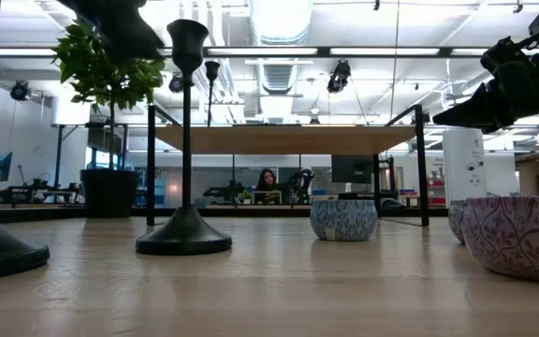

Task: Pick & Place candle stick holders
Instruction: Put the left black candle holder on the shelf

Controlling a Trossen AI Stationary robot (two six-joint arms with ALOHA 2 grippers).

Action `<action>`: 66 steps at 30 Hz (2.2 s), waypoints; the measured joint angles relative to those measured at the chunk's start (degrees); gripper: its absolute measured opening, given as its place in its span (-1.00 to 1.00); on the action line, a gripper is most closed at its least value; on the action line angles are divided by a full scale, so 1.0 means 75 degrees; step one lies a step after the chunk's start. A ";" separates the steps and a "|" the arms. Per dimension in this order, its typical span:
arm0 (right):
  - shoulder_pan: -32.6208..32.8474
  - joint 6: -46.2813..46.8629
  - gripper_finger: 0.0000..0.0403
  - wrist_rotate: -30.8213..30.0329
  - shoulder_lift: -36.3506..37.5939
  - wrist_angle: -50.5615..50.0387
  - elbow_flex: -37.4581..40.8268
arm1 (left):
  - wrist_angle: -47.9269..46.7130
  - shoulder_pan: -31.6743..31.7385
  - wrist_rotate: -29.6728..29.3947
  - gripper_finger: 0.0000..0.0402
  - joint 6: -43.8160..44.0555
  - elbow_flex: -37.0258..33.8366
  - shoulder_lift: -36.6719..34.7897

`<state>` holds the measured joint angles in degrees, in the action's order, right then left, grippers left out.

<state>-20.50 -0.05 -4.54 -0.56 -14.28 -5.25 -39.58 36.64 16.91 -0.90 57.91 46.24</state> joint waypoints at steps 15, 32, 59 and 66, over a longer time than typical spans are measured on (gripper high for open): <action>0.0001 0.0000 -0.96 0.0000 0.0000 0.0000 -0.0001 | -0.1144 -0.0591 0.4550 -0.15 0.0720 -0.0169 -0.1798; 0.0001 0.0000 -0.96 0.0000 0.0000 0.0000 0.0002 | 0.4381 -0.5421 0.0925 -0.16 0.3645 -0.2252 -0.2672; -0.0001 0.0000 -0.96 0.0000 0.0000 0.0003 0.0001 | 0.2333 -0.9627 -0.3276 -0.17 0.2381 -0.2327 -0.0720; 0.0001 0.0000 -0.96 0.0001 0.0000 0.0001 -0.0001 | 0.2410 -0.9637 -0.2185 -0.17 0.2146 -0.2801 -0.0022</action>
<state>-20.49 -0.05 -4.53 -0.56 -14.27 -5.26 -21.51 -35.64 0.53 15.19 36.90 46.08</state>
